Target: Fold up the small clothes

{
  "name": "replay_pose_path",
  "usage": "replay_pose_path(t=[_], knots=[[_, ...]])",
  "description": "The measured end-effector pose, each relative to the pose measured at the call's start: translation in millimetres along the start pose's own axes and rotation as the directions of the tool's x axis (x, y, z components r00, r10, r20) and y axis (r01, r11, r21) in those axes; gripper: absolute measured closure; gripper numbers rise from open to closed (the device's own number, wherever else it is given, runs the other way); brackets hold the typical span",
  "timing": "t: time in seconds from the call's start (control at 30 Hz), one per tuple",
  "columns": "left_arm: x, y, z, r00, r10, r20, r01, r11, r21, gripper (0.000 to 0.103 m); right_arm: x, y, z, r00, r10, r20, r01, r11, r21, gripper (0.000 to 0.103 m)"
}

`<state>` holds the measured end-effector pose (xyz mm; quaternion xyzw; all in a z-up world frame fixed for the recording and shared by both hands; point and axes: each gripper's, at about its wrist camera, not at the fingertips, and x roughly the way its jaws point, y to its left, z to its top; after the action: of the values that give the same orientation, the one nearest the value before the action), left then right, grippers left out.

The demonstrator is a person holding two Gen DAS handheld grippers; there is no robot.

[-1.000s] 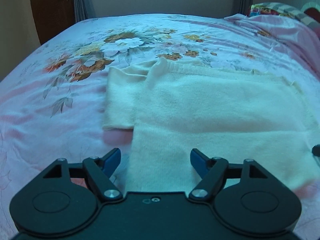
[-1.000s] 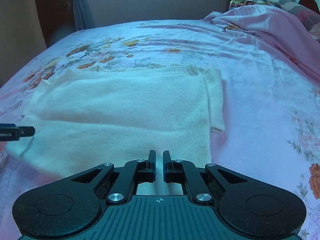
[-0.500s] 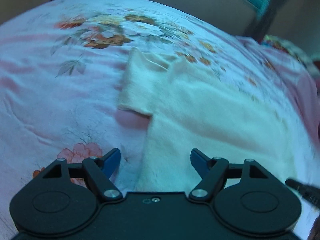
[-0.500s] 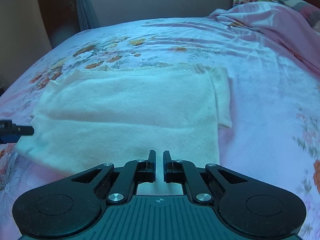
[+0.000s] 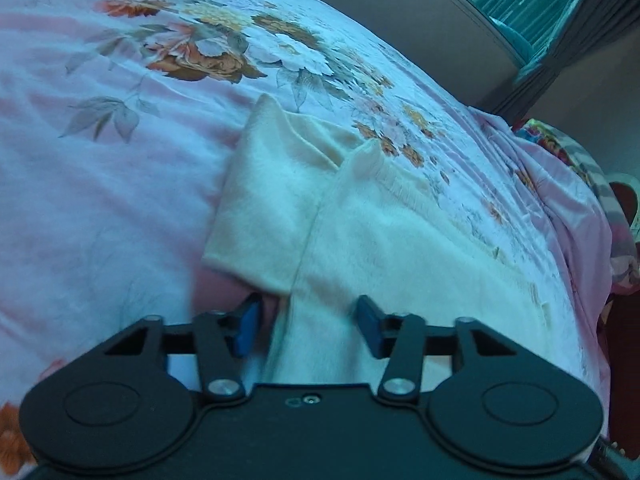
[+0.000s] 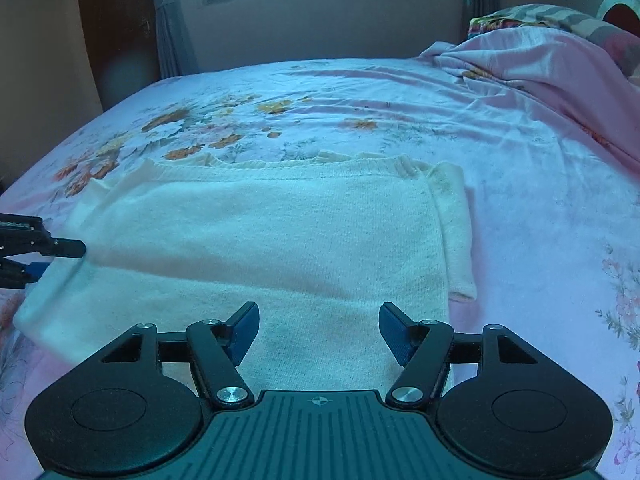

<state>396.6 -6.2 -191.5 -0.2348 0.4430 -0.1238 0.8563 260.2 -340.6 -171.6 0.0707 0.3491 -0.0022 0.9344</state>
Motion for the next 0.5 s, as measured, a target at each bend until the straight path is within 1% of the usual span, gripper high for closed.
replay_pose_path(t=[0.03,0.07,0.13,0.23,0.37,0.43,0.47,0.5], knots=[[3,3,1,1.0,-0.015,0.003,0.015,1.0,-0.021,0.07,1,-2,0,1.0,0.0,0.004,0.0,1.0,0.011,0.037],[6,7,4,0.999,-0.032,0.004,0.032,0.998,-0.049,0.074,2,-3,0,1.0,0.001,0.006,-0.001,1.0,0.017,0.037],[12,13,7,0.998,-0.065,0.011,0.066,0.993,-0.098,0.077,3,-5,1,1.0,0.001,0.015,-0.002,1.0,0.026,0.037],[19,17,9,0.995,-0.1,0.031,0.103,0.984,-0.142,0.081,6,-7,7,1.0,-0.002,0.025,0.001,1.0,0.022,0.037],[22,16,10,0.993,-0.108,0.056,0.116,0.978,-0.172,0.087,14,-7,22,0.999,-0.027,0.041,0.027,1.0,-0.007,0.037],[15,13,10,0.991,-0.102,0.082,0.115,0.979,-0.167,0.088,20,-12,34,0.998,-0.044,0.051,0.044,0.999,0.007,0.038],[9,9,10,0.99,-0.096,0.099,0.11,0.983,-0.147,0.088,23,-15,40,0.996,-0.064,0.062,0.064,0.998,0.012,0.048],[4,3,11,0.989,-0.092,0.116,0.105,0.988,-0.116,0.088,27,-18,47,0.994,-0.085,0.065,0.084,0.996,0.012,0.056]])
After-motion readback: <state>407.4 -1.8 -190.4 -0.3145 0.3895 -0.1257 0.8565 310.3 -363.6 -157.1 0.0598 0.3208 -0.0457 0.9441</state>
